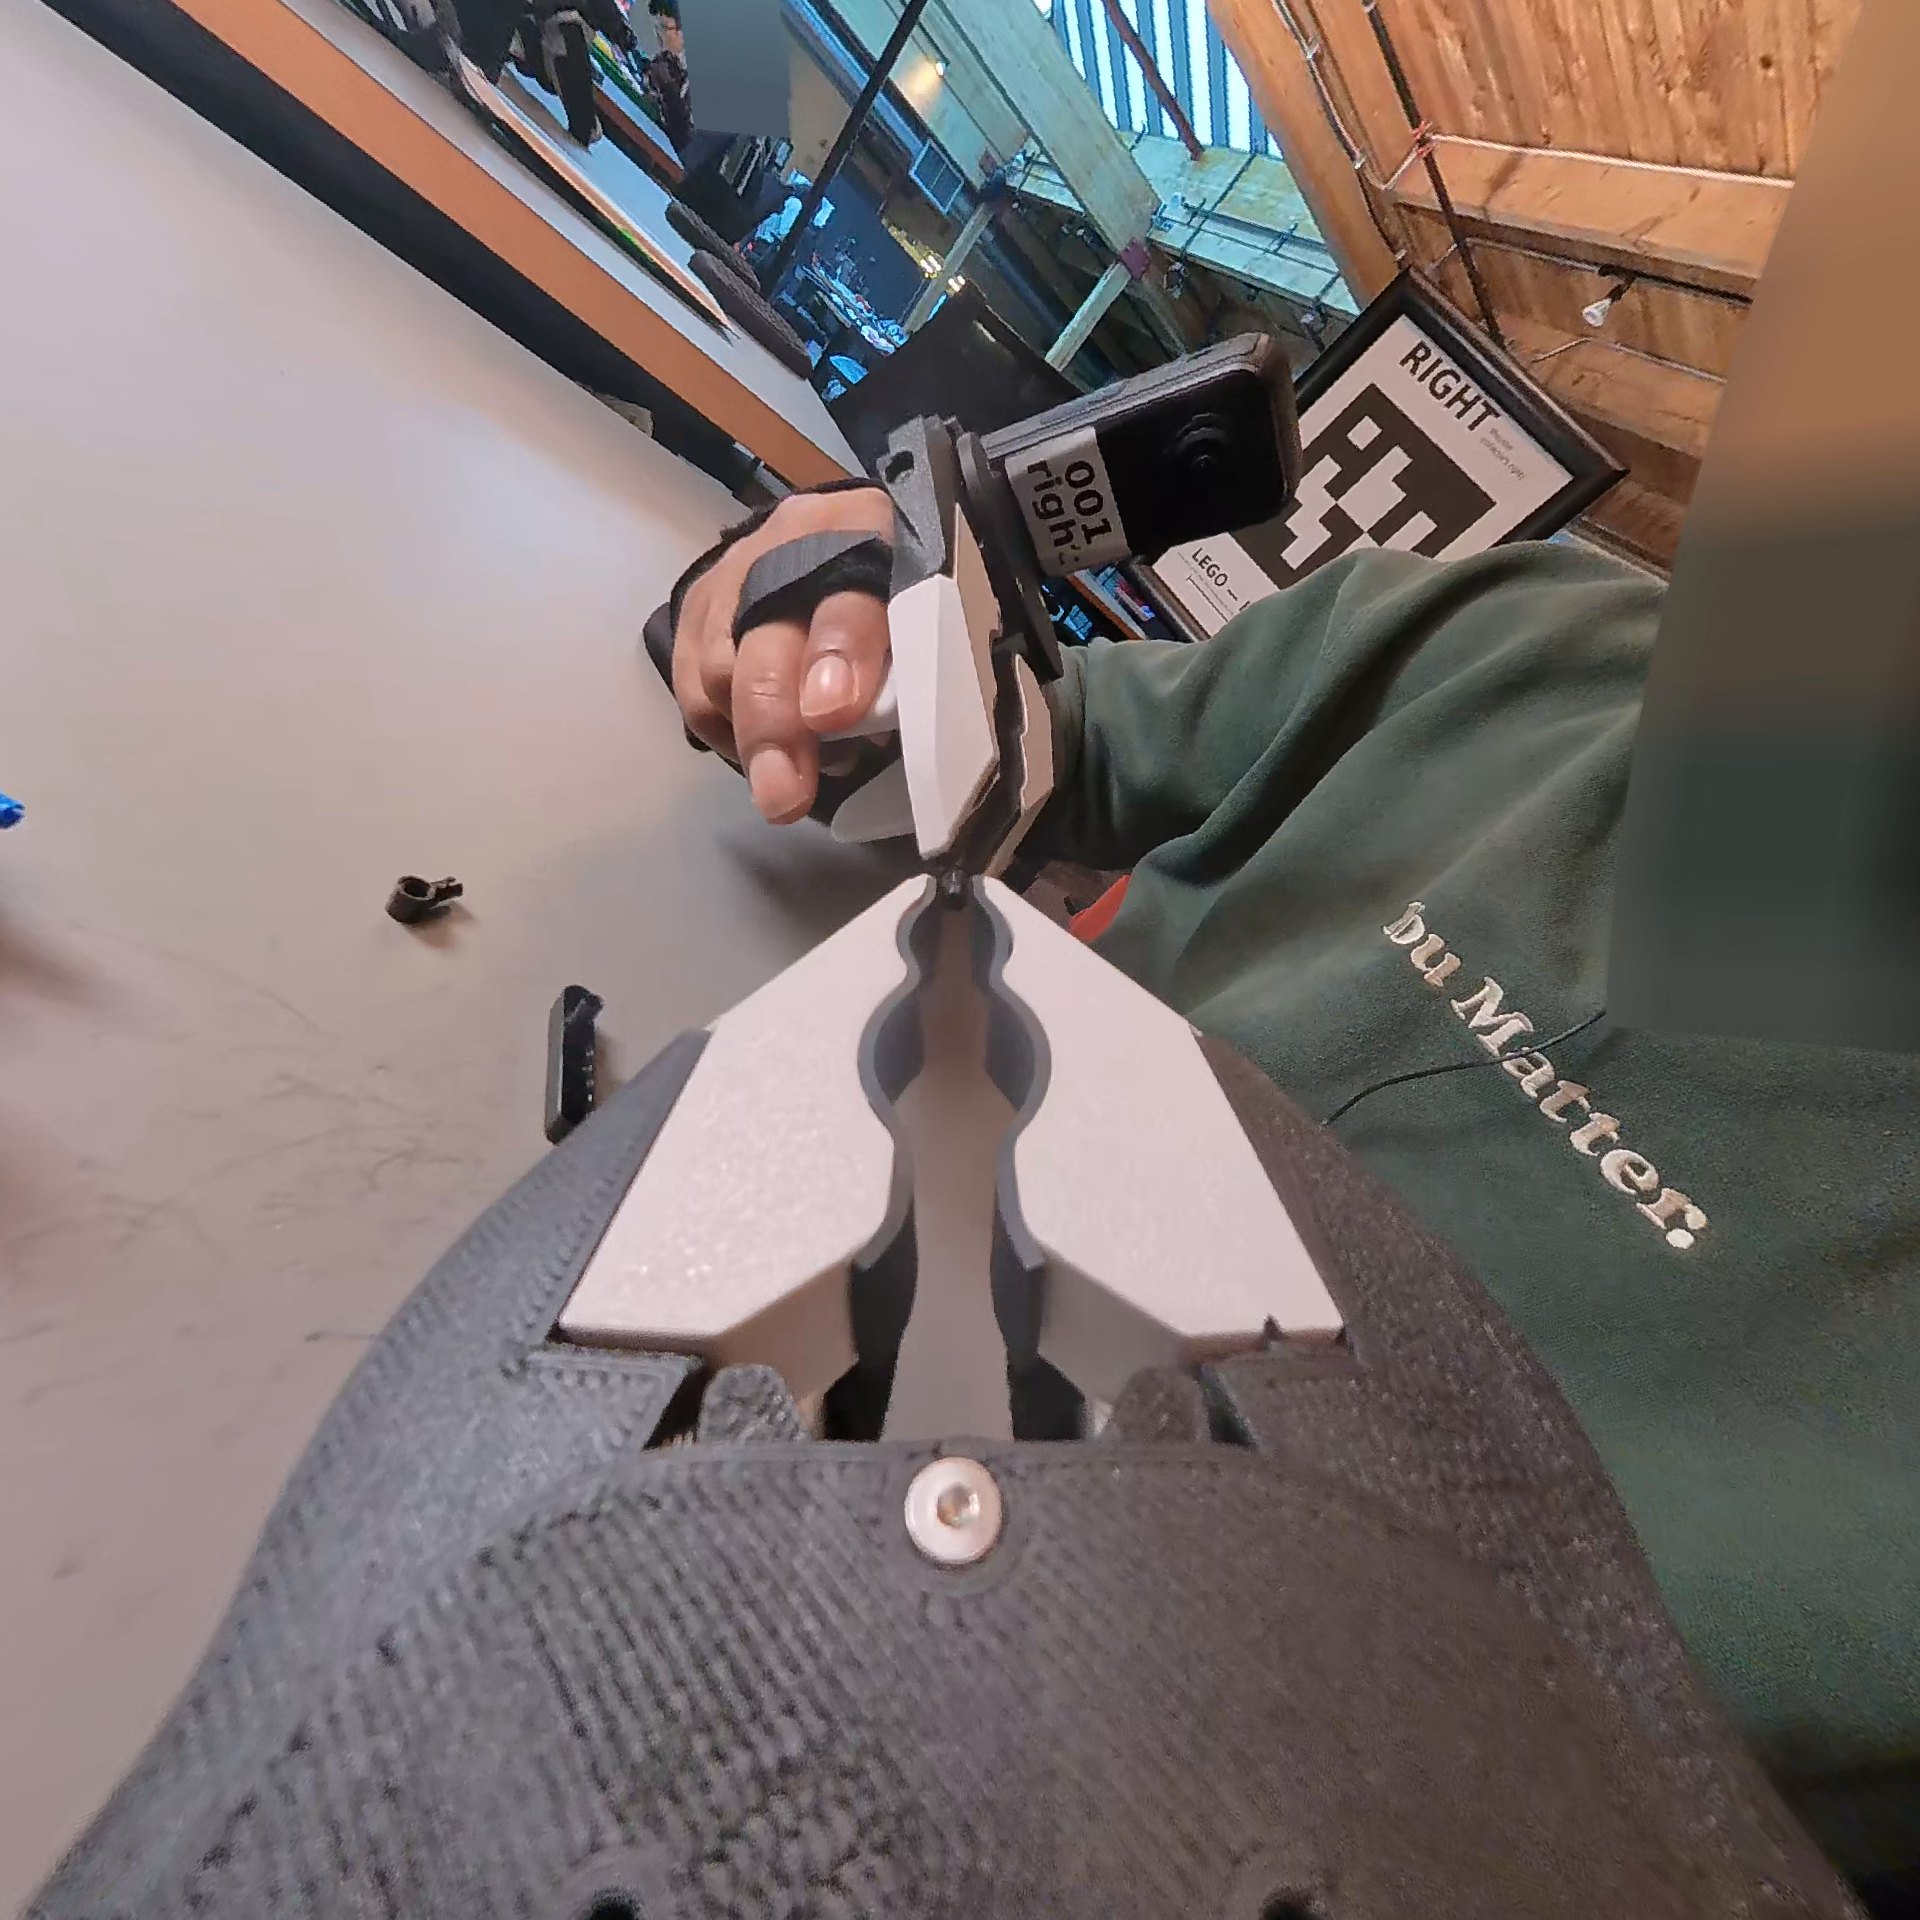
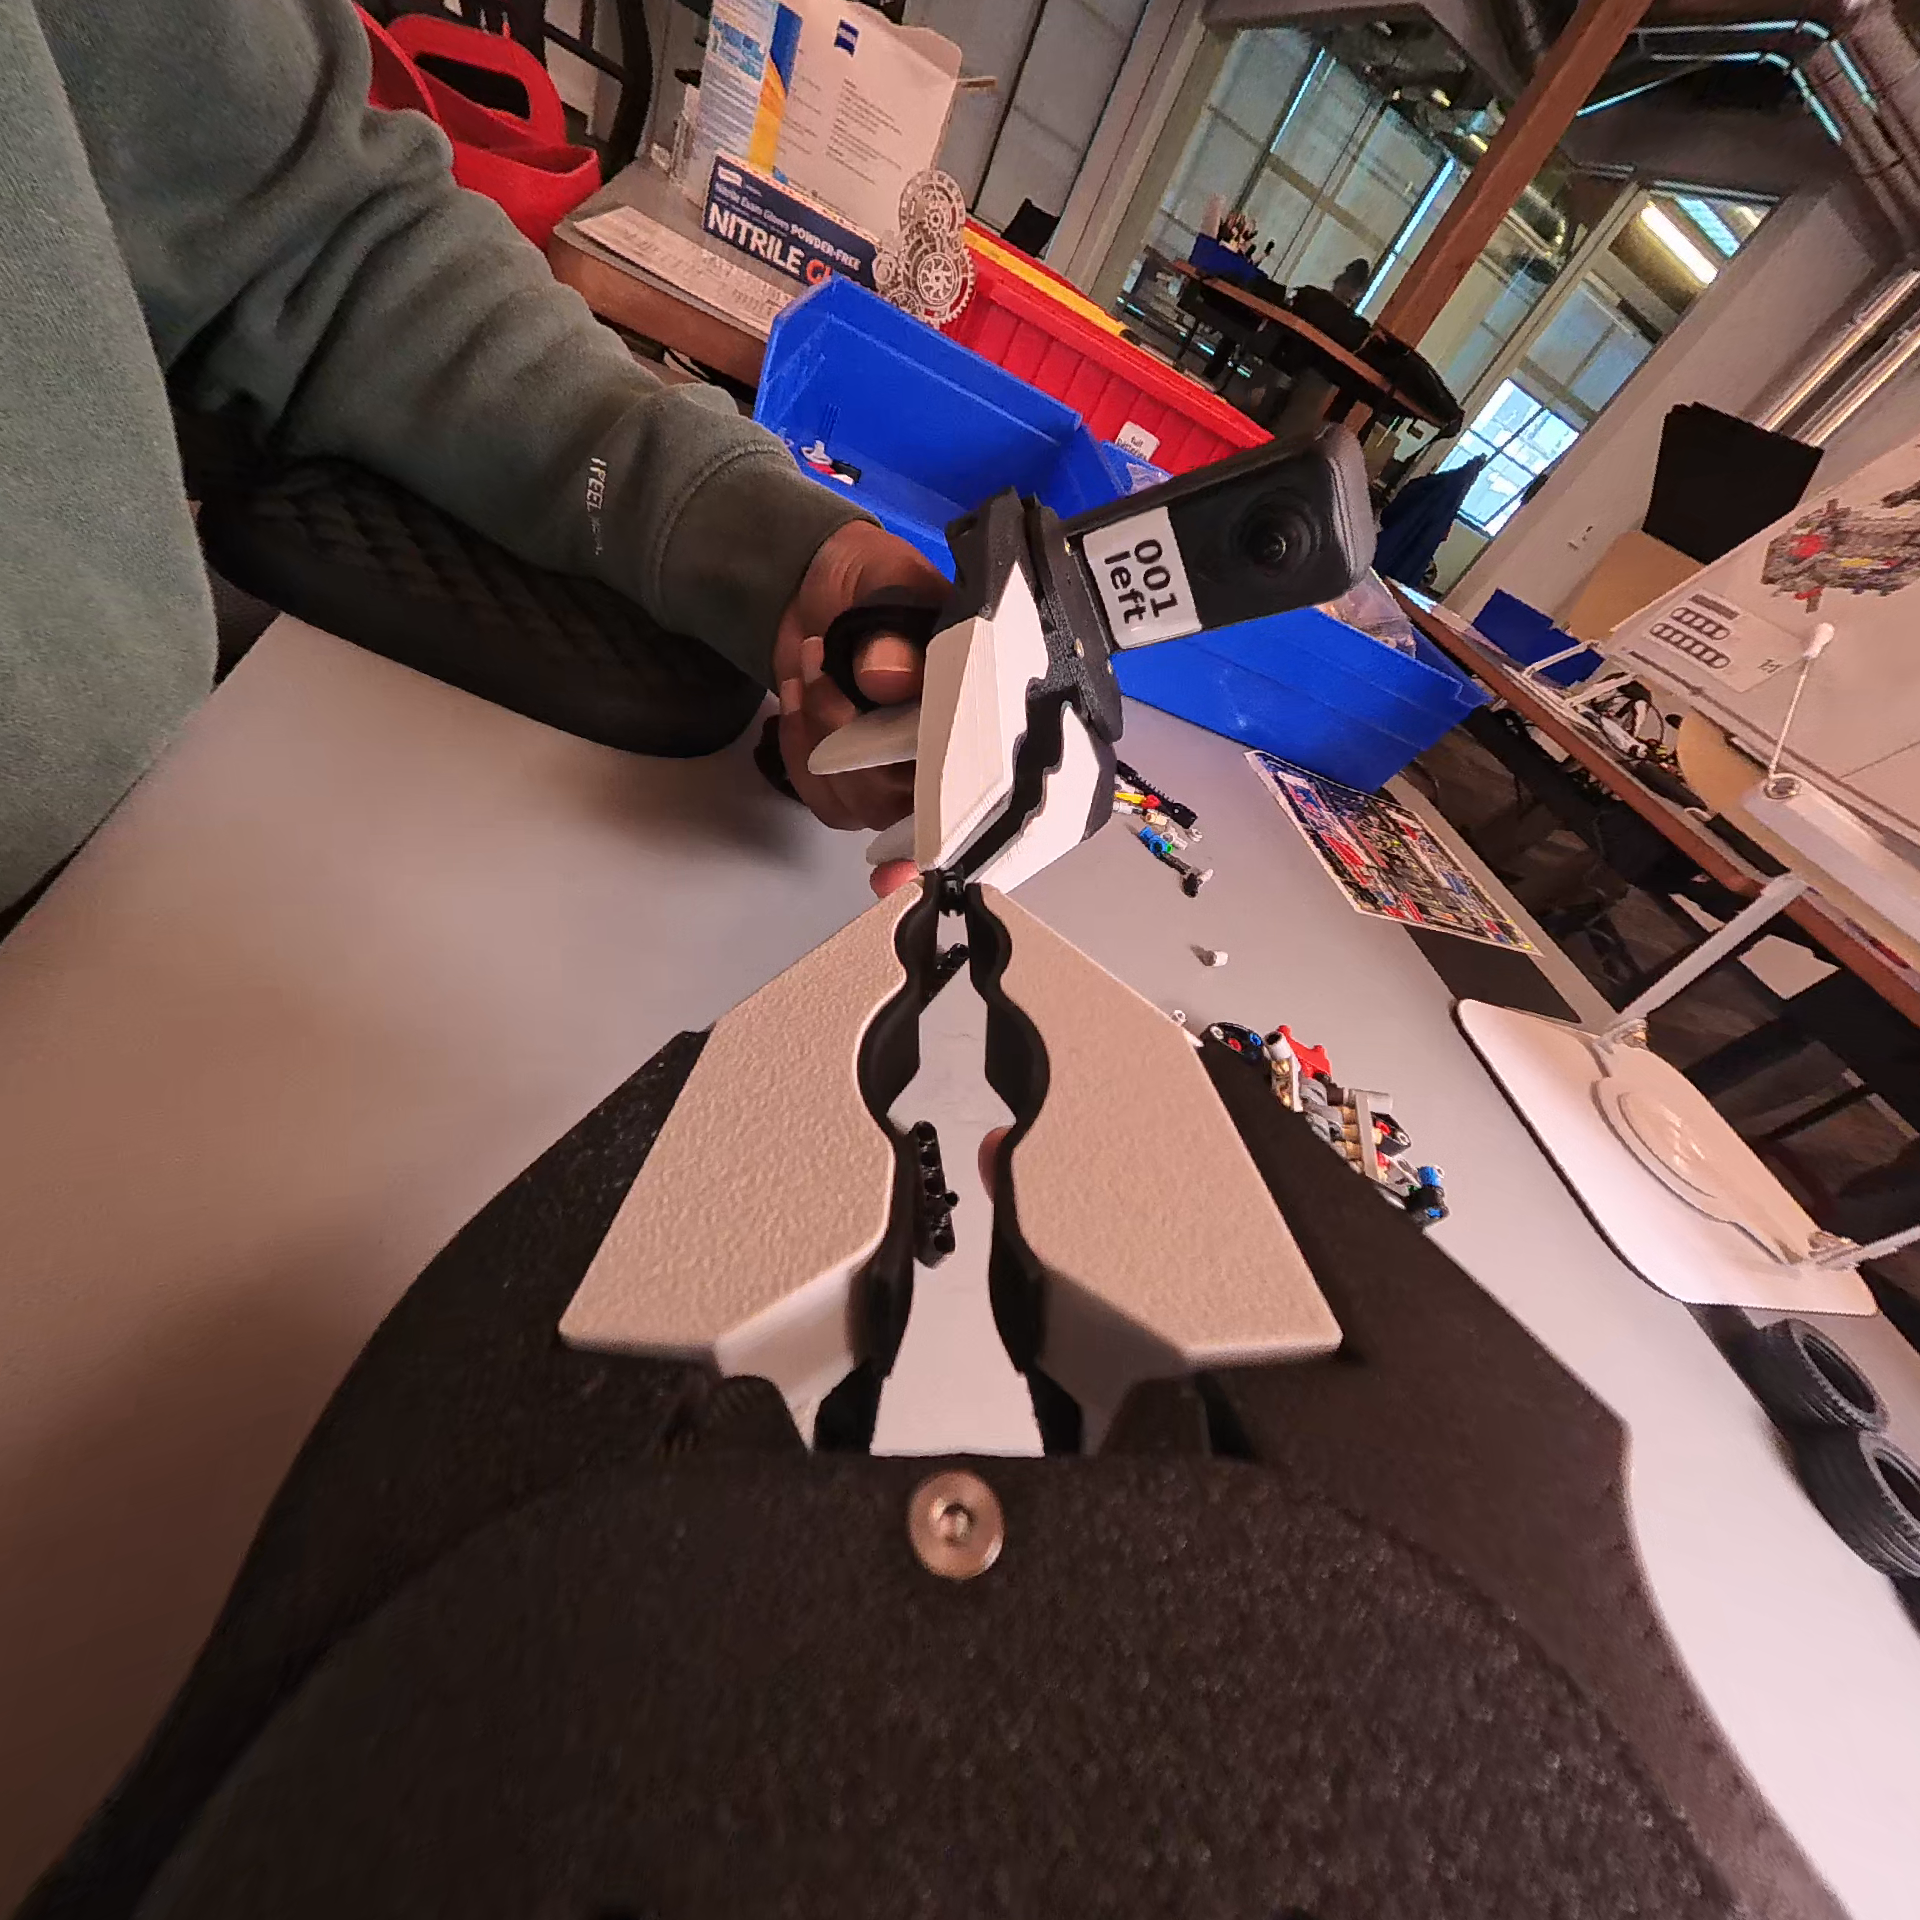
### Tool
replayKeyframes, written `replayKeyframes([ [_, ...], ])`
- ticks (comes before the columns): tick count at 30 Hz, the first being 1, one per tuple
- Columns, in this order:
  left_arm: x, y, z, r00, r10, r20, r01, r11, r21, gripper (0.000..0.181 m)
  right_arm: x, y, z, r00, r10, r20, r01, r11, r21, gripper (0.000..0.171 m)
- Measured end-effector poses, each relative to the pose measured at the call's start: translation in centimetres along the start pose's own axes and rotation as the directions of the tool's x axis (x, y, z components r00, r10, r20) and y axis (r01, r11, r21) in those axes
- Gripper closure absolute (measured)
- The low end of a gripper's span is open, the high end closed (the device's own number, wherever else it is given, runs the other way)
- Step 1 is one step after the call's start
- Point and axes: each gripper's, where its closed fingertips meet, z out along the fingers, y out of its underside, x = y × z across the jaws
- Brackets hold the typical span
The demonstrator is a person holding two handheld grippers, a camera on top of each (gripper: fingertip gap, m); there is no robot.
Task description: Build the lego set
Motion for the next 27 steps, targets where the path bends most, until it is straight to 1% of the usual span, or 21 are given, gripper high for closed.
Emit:
replayKeyframes([
  [5, -0.3, 0.1, 0.1, 1.000, -0.014, 0.007, 0.014, 1.000, -0.001, 0.178, -0.1, 0.3, 0.0, 1.000, 0.007, 0.014, -0.007, 1.000, -0.025, 0.168],
  [6, -0.4, 0.0, 0.1, 1.000, -0.006, 0.025, 0.006, 1.000, -0.002, 0.178, 0.1, 0.5, 0.0, 1.000, 0.017, 0.014, -0.016, 0.999, -0.031, 0.168],
  [7, -0.9, 0.0, 0.0, 0.998, 0.015, 0.063, -0.014, 1.000, -0.011, 0.174, 0.3, 0.6, -0.1, 1.000, 0.023, 0.012, -0.022, 0.999, -0.041, 0.168],
  [8, -1.7, 0.2, -0.3, 0.990, 0.054, 0.130, -0.049, 0.998, -0.039, 0.166, 0.8, 0.8, -0.3, 1.000, 0.028, -0.001, -0.028, 0.998, -0.049, 0.168],
  [9, -2.9, 0.7, -0.8, 0.970, 0.114, 0.217, -0.095, 0.991, -0.095, 0.162, 1.4, 1.0, -0.7, 0.999, 0.043, -0.015, -0.043, 0.998, -0.052, 0.168],
  [11, -5.6, 2.3, -1.9, 0.880, 0.279, 0.386, -0.183, 0.946, -0.266, 0.160, 2.5, 1.8, -1.5, 0.995, 0.098, -0.029, -0.100, 0.991, -0.083, 0.168],
  [12, -6.6, 3.1, -2.3, 0.828, 0.354, 0.434, -0.207, 0.913, -0.351, 0.160, 2.9, 2.4, -1.8, 0.993, 0.113, -0.039, -0.117, 0.987, -0.110, 0.168],
  [13, -7.2, 3.7, -2.4, 0.792, 0.407, 0.455, -0.217, 0.884, -0.414, 0.159, 3.1, 3.2, -2.1, 0.992, 0.122, -0.042, -0.126, 0.982, -0.141, 0.168],
  [14, -7.6, 4.2, -2.3, 0.772, 0.438, 0.461, -0.219, 0.864, -0.454, 0.159, 3.3, 3.9, -2.3, 0.991, 0.126, -0.049, -0.133, 0.976, -0.174, 0.168],
  [17, -8.0, 4.6, -1.8, 0.733, 0.504, 0.457, -0.239, 0.819, -0.521, 0.165, 3.1, 5.6, -2.3, 0.990, 0.133, -0.043, -0.139, 0.957, -0.255, 0.168],
  [20, -8.6, 5.1, -1.5, 0.695, 0.568, 0.440, -0.252, 0.766, -0.591, 0.167, 2.4, 6.4, -2.1, 0.990, 0.142, -0.010, -0.138, 0.943, -0.301, 0.168],
  [22, -8.6, 5.3, -1.2, 0.687, 0.594, 0.419, -0.262, 0.740, -0.619, 0.170, 2.0, 6.7, -2.0, 0.988, 0.153, 0.010, -0.142, 0.936, -0.323, 0.168],
  [24, -8.6, 5.4, -0.8, 0.688, 0.602, 0.406, -0.269, 0.731, -0.627, 0.175, 1.8, 6.9, -1.9, 0.986, 0.166, 0.026, -0.147, 0.928, -0.341, 0.168],
  [27, -8.7, 5.3, -0.4, 0.689, 0.610, 0.392, -0.280, 0.723, -0.632, 0.175, 1.4, 7.3, -1.6, 0.980, 0.188, 0.062, -0.150, 0.911, -0.383, 0.168],
])
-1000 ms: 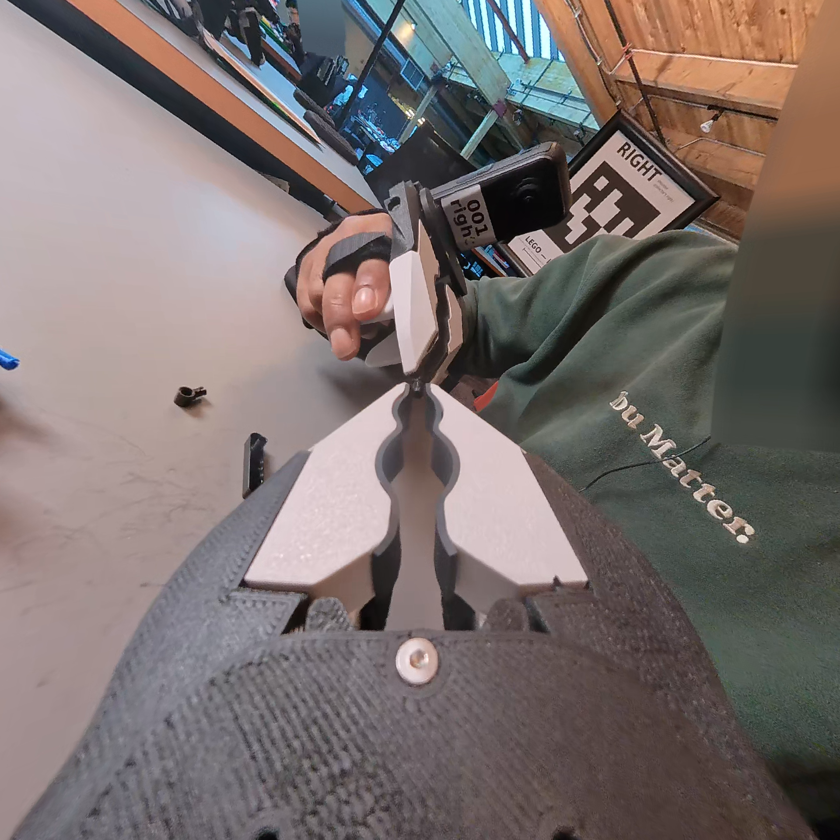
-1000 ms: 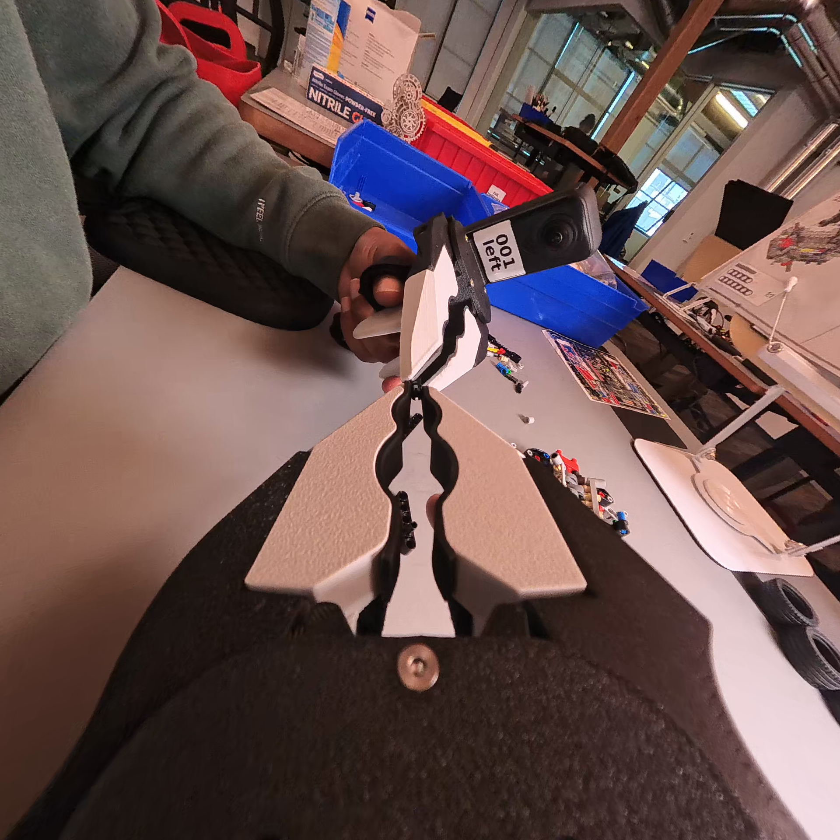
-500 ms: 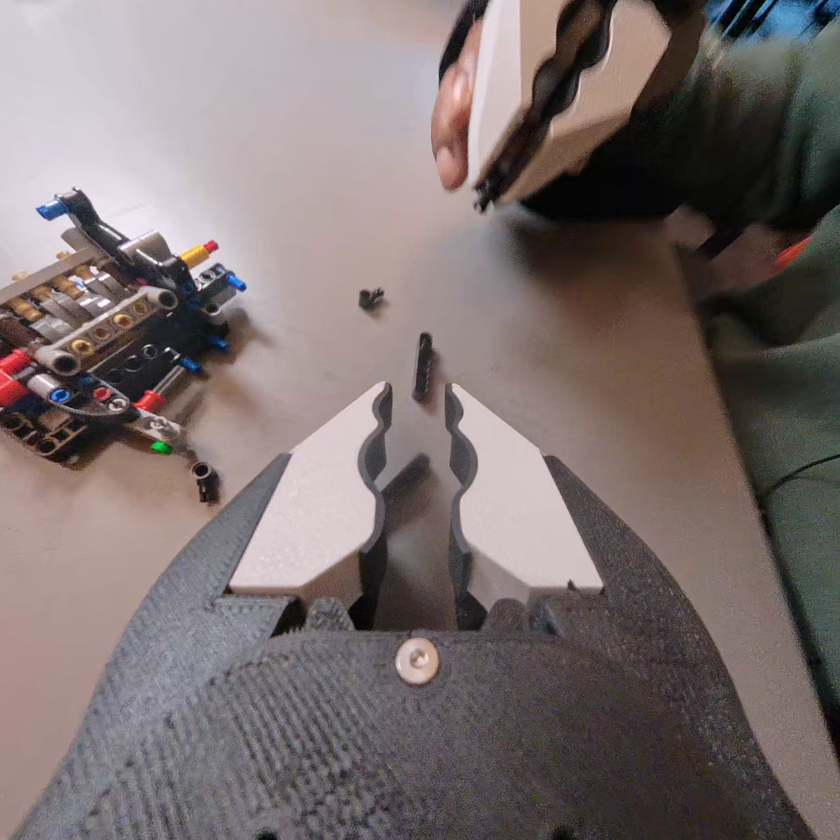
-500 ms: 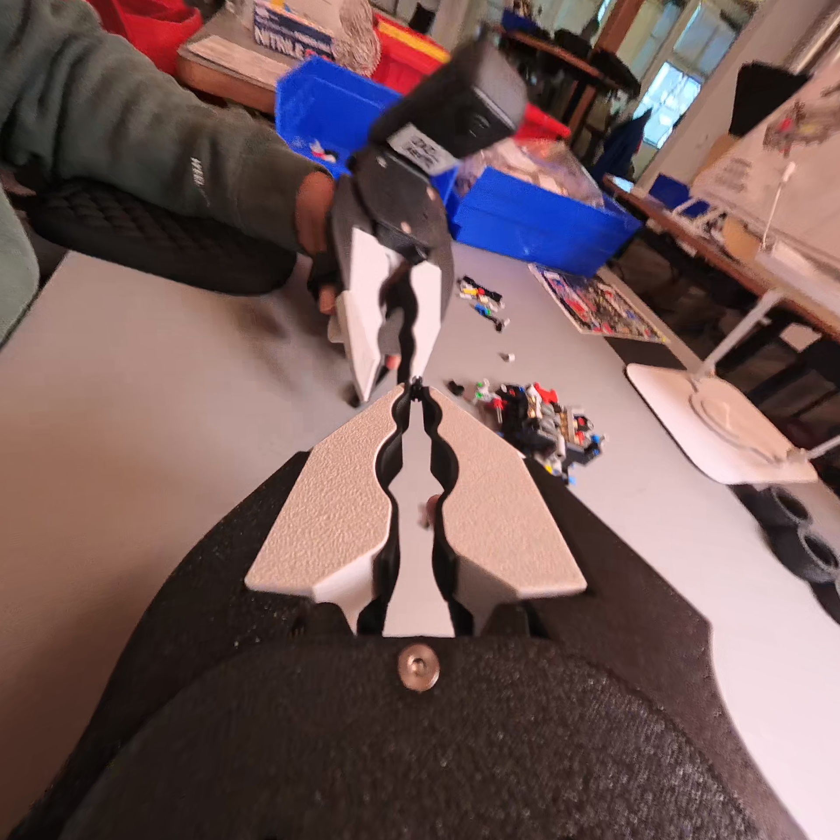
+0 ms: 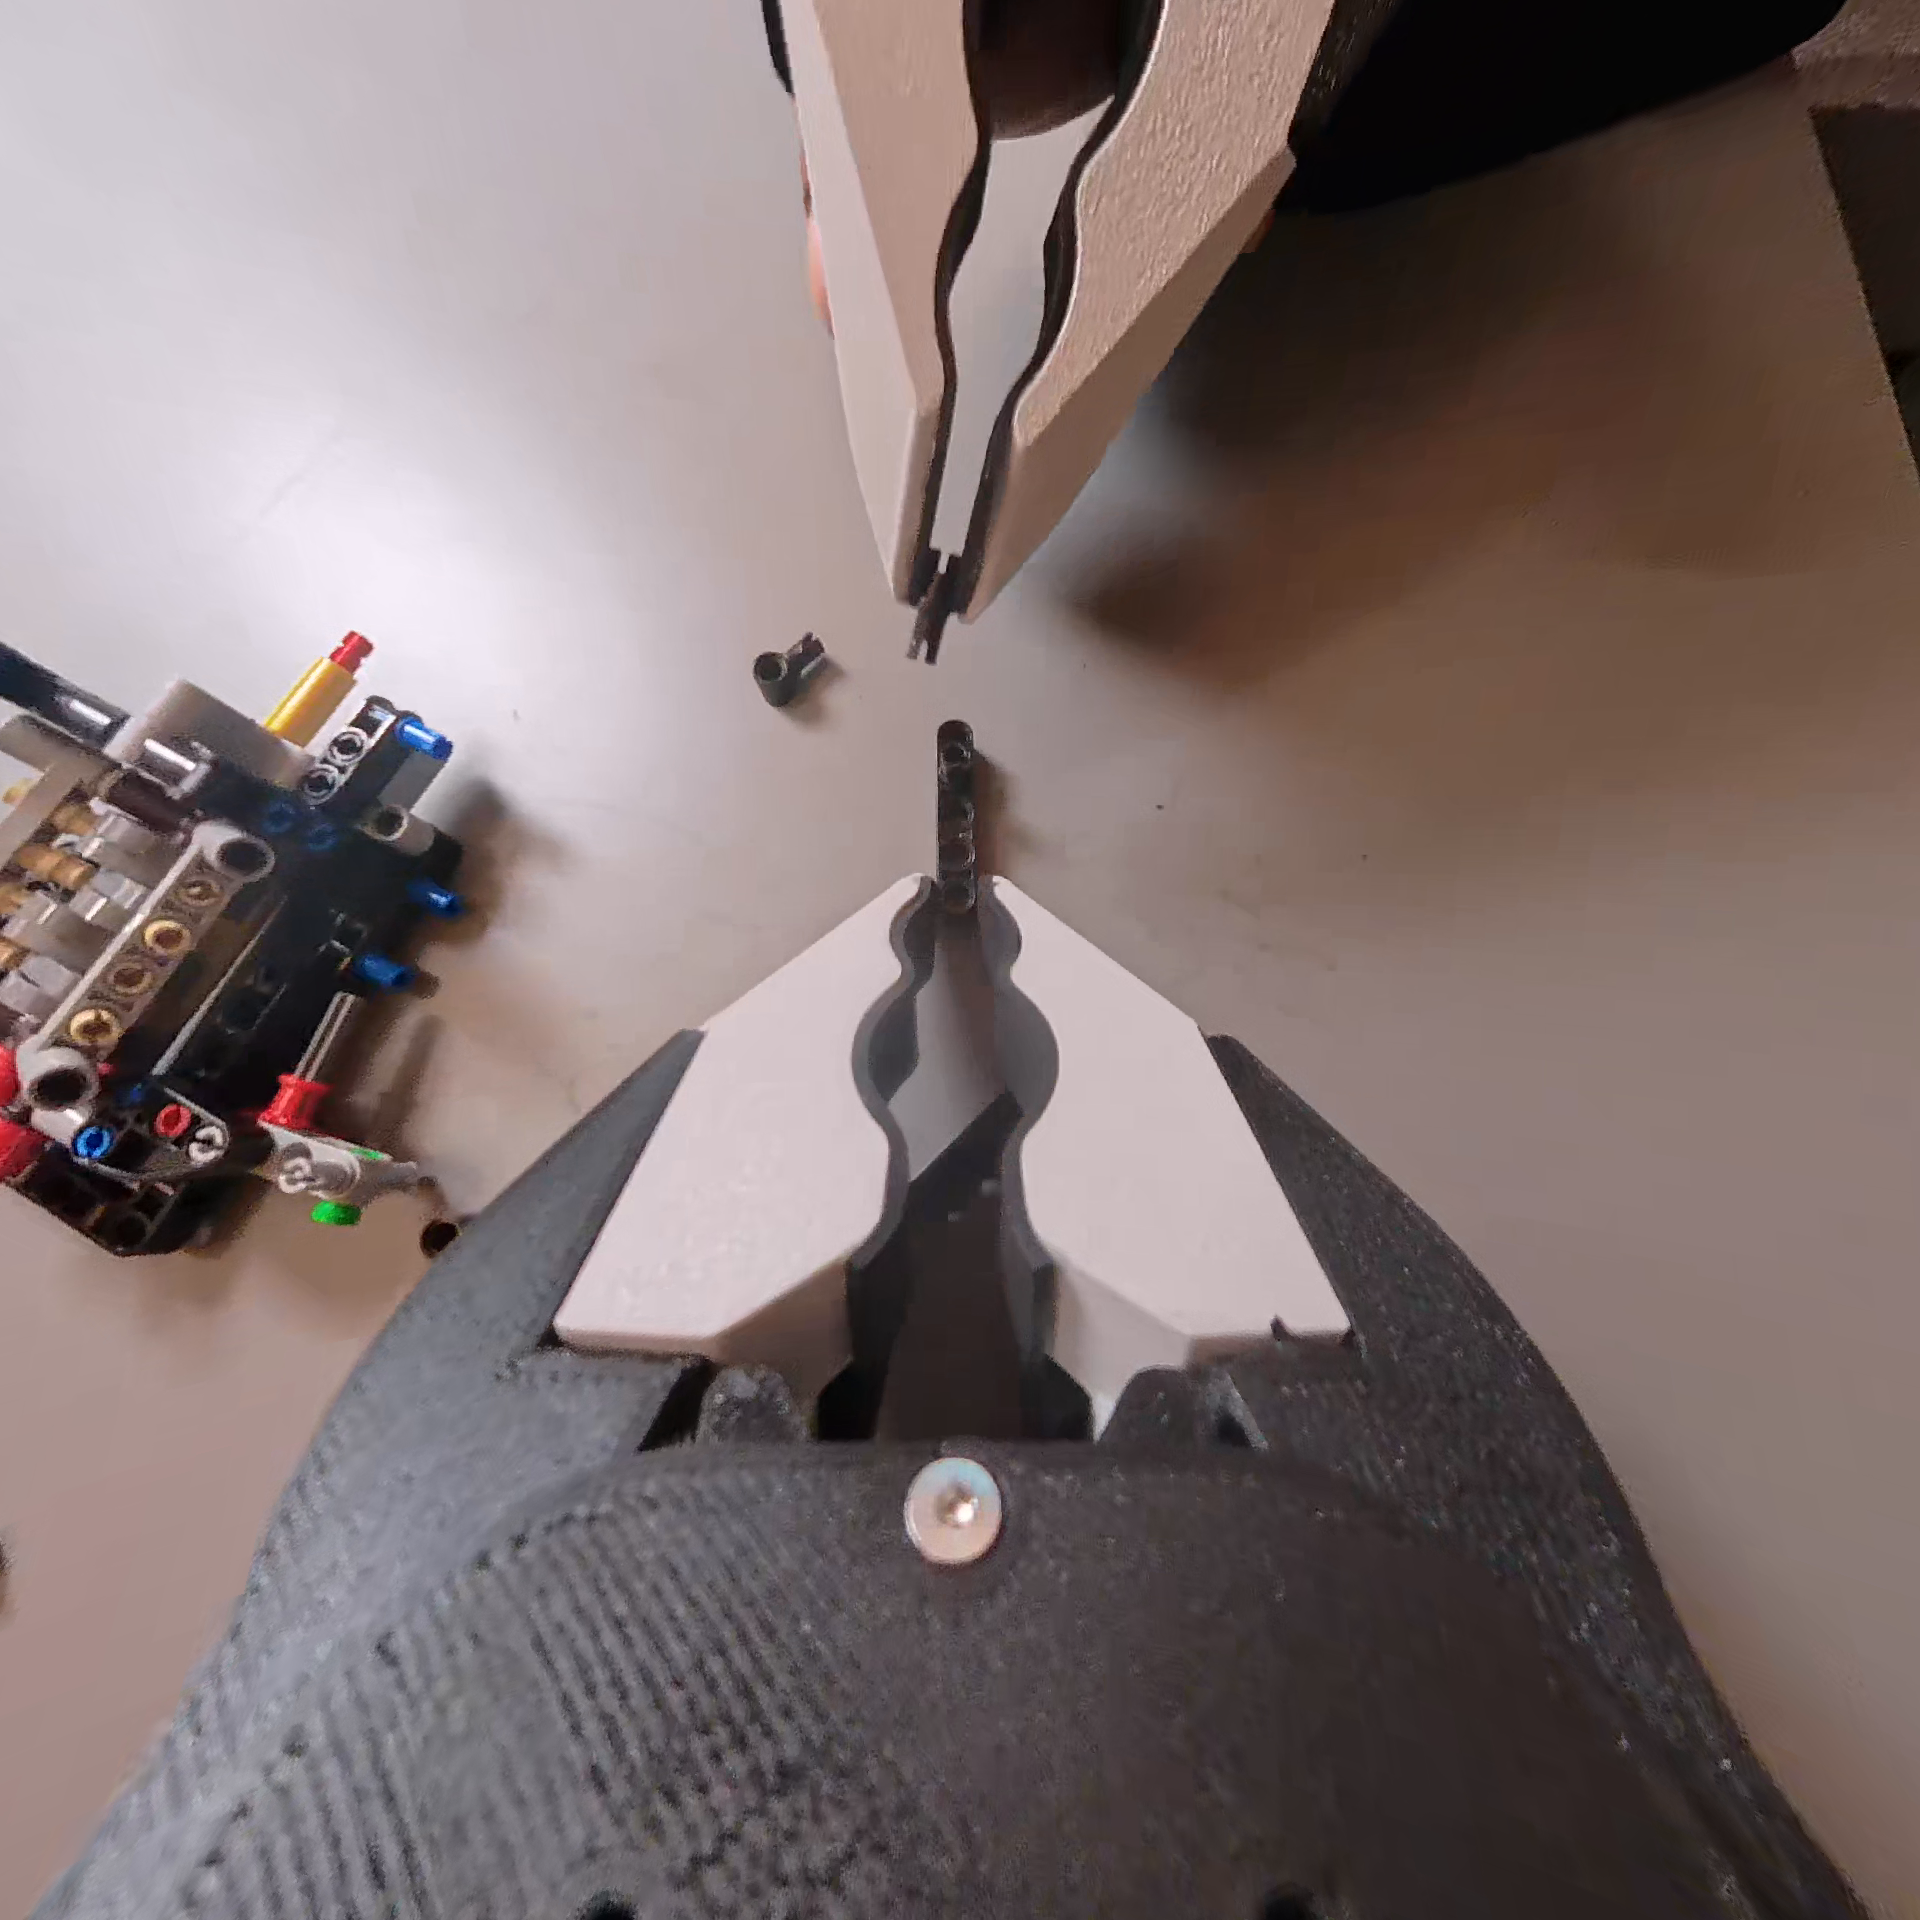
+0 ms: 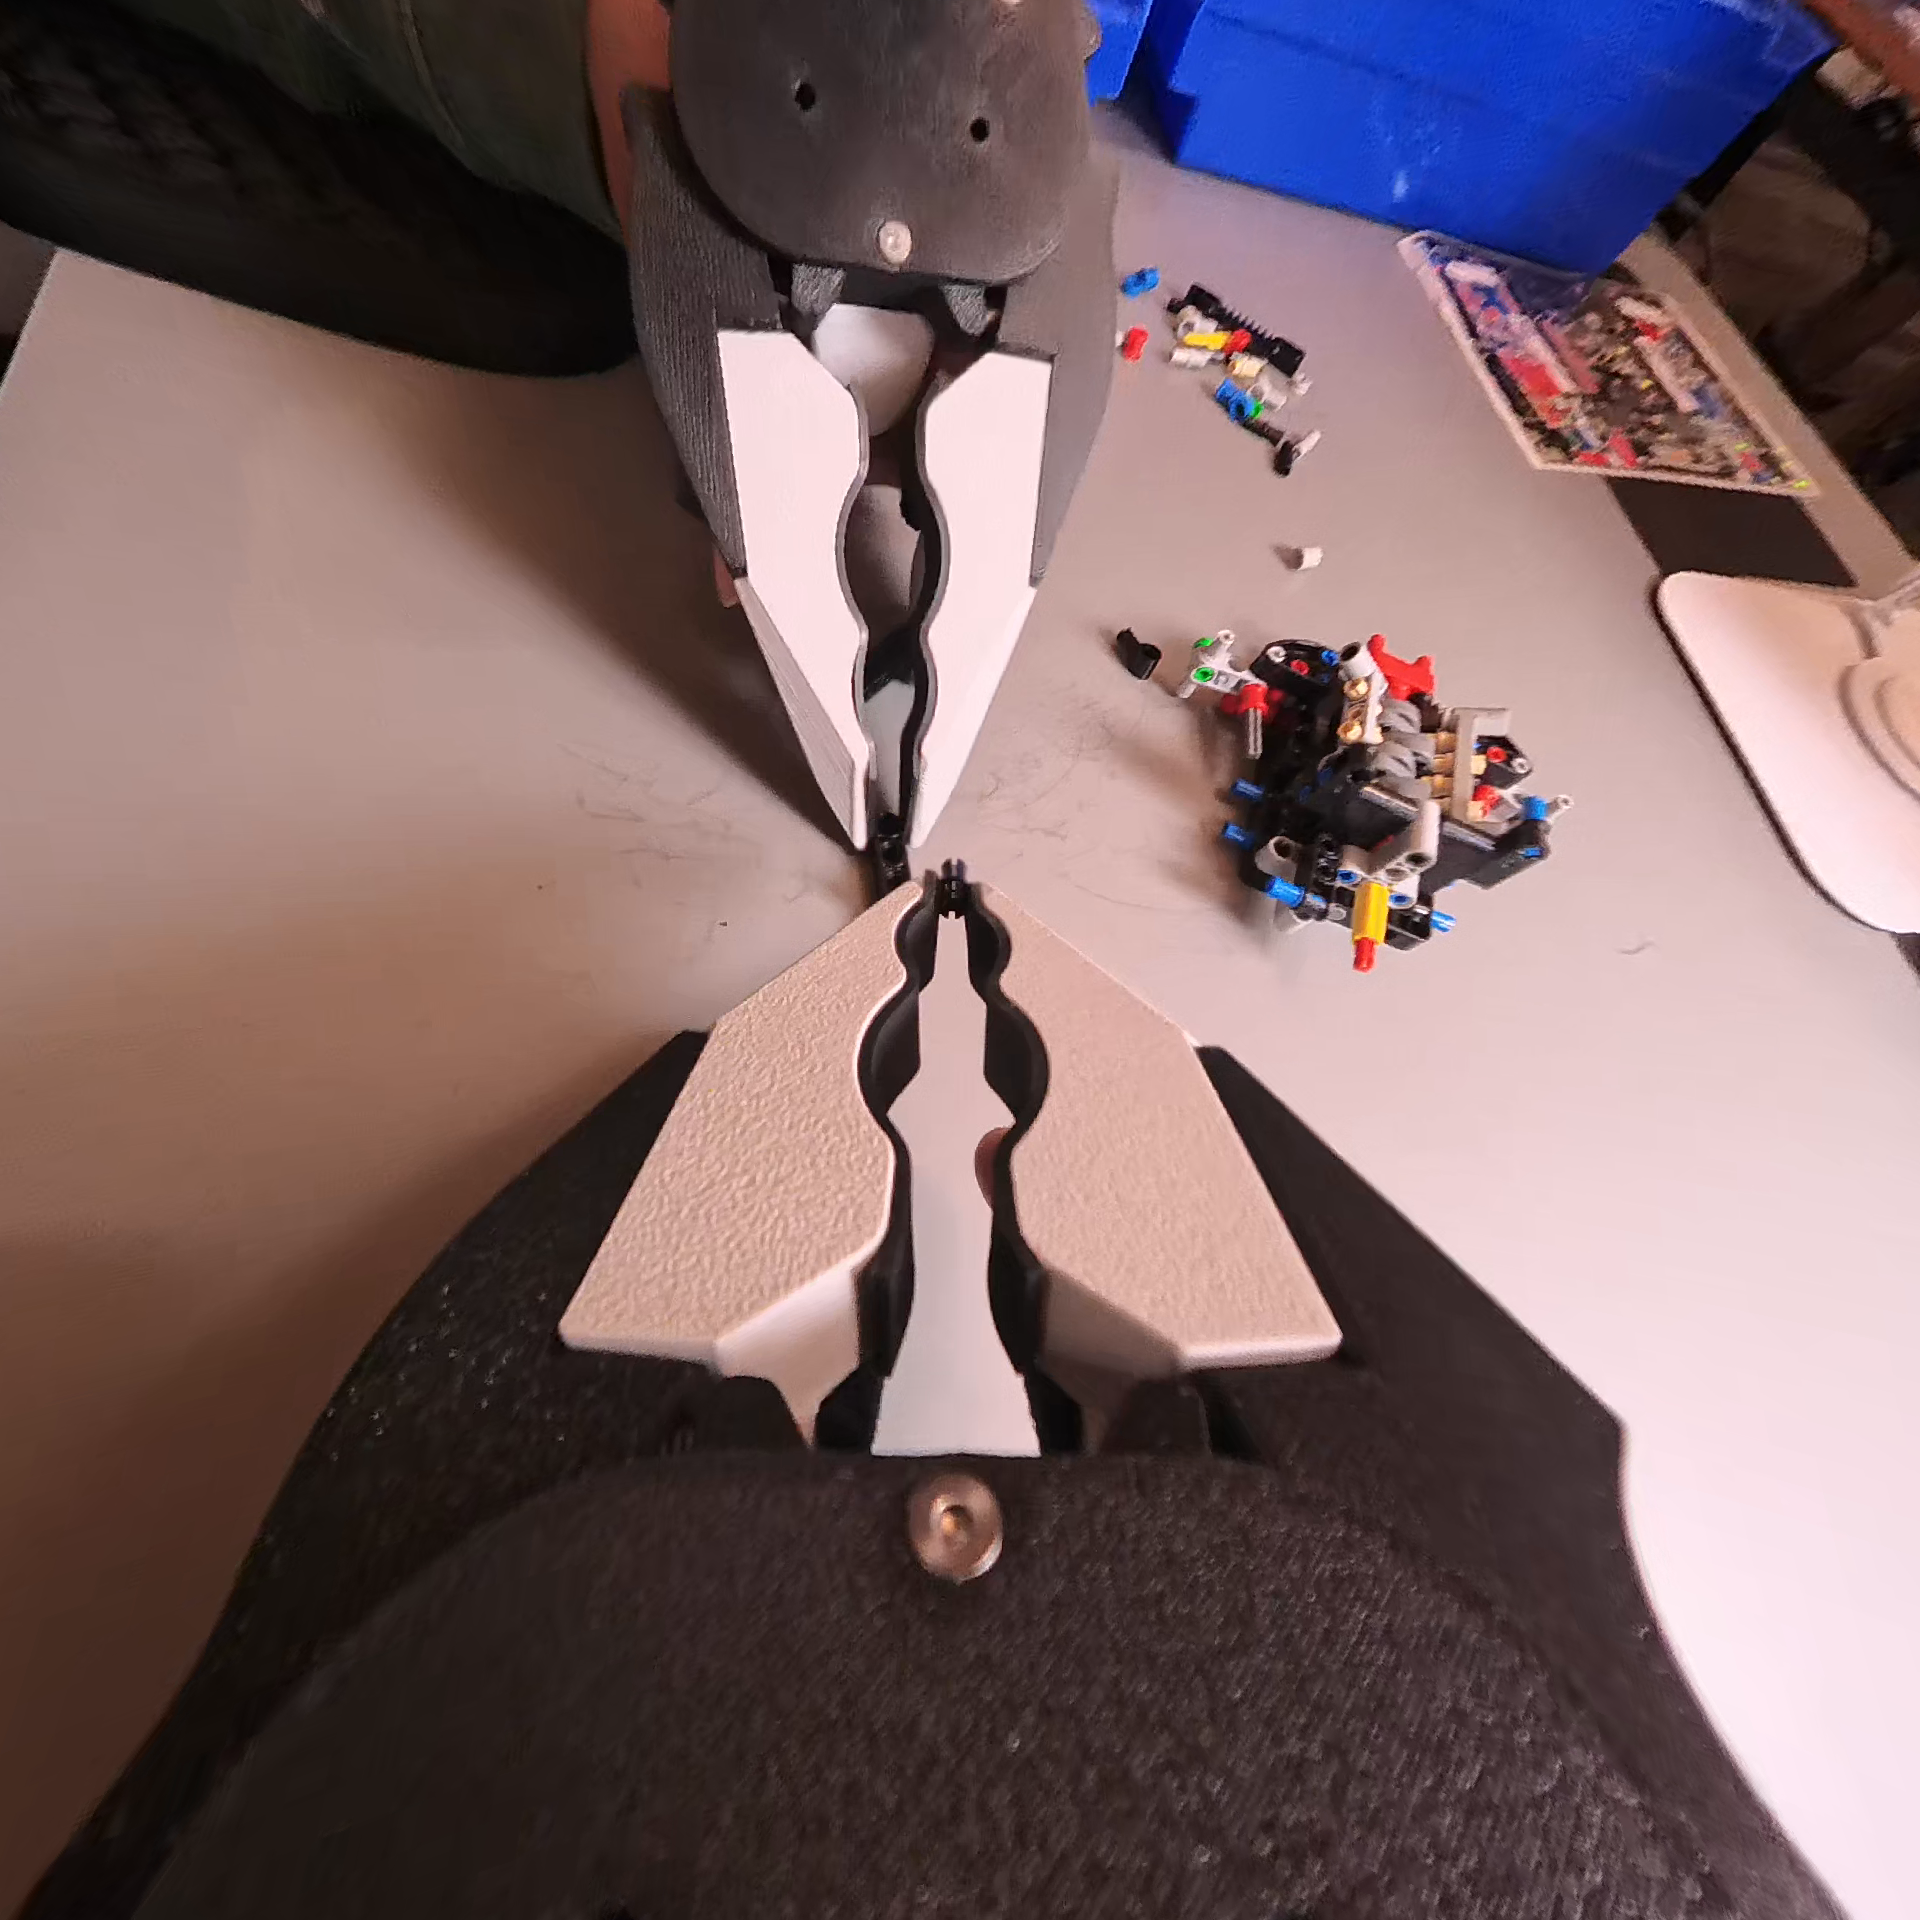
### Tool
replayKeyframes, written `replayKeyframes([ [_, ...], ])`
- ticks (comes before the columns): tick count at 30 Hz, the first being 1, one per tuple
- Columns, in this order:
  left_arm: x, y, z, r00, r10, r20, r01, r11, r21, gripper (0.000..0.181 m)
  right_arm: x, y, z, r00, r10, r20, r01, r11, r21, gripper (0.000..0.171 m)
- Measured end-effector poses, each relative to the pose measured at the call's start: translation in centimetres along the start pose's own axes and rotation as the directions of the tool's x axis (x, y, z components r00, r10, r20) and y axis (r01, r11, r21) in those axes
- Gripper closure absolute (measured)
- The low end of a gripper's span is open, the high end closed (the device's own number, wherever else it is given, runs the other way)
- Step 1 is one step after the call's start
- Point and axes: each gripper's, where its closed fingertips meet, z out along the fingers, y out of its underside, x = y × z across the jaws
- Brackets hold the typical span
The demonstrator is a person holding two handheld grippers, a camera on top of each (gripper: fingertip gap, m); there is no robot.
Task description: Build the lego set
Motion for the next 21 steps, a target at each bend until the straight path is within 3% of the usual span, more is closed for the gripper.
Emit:
replayKeyframes([
  [11, 0.7, -1.0, 1.0, 0.998, 0.026, -0.052, -0.024, 0.999, 0.029, 0.174, -1.4, 1.2, 1.5, 0.974, -0.077, 0.211, 0.152, 0.917, -0.369, 0.169],
  [21, 1.1, -0.9, 0.9, 0.997, 0.026, -0.068, -0.022, 0.999, 0.046, 0.175, -1.7, 1.8, 2.0, 0.957, -0.073, 0.279, 0.211, 0.837, -0.505, 0.169],
])
